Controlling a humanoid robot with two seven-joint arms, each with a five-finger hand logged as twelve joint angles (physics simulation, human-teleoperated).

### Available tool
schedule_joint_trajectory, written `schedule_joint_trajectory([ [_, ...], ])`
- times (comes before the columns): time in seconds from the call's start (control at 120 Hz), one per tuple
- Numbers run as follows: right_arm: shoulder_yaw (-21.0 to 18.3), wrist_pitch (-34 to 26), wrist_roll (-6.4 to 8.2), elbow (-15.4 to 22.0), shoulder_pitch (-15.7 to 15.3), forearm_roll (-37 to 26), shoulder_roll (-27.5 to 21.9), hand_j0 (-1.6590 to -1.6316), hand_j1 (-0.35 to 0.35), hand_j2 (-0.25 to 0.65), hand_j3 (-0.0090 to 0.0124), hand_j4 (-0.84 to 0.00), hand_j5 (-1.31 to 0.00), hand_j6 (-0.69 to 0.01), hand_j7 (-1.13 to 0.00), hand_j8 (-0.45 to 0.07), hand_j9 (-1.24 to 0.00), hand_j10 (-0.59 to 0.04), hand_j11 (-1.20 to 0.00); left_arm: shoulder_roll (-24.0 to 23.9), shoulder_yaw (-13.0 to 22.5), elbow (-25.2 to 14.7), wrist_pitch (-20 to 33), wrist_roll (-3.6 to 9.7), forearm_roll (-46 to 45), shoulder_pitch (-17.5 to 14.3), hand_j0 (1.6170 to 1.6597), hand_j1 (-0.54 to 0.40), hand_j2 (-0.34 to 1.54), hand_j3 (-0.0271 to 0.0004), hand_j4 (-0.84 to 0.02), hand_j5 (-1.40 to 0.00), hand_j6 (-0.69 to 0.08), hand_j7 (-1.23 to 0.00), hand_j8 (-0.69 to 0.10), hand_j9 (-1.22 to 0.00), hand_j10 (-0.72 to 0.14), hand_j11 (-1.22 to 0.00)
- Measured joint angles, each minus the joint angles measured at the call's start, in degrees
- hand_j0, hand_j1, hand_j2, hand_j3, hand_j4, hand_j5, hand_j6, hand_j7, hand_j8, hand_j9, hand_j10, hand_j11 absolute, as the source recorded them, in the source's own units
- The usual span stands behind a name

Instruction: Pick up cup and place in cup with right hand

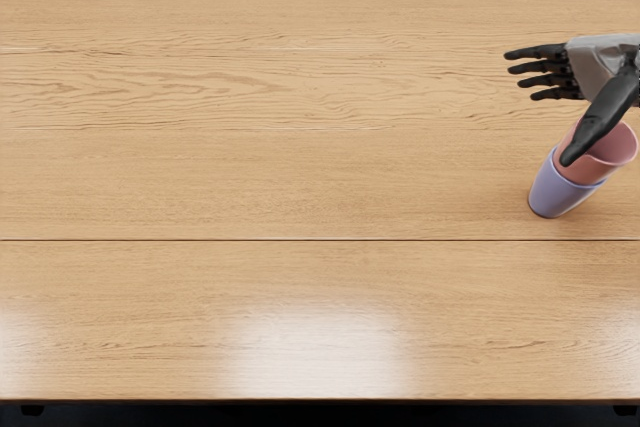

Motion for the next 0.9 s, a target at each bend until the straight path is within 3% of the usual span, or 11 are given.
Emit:
schedule_joint_trajectory([
  [0.267,0.12,1.91,-0.03,0.18,-0.17,6.81,2.92,-1.658,-0.346,0.0,0.0,-0.007,-0.01,-0.008,0.0,-0.007,-0.01,-0.006,0.0,0.0,0.0,-0.01,0.0,0.0,0.0,0.0,1.6581,0.326,0.0,-0.0001,-0.019,-0.02,-0.019,-0.02,-0.019,-0.02,-0.019,-0.02],
  [0.9,0.93,2.48,0.0,0.12,-0.35,7.68,6.17,-1.6581,-0.349,0.0,0.0,-0.001,0.0,-0.002,0.0,-0.002,0.0,-0.001,0.0,0.0,-0.03,-0.05,-0.05,0.0,0.0,-0.12,1.6581,0.326,0.0,-0.0001,-0.019,-0.02,-0.019,-0.02,-0.019,-0.02,-0.019,-0.02],
])
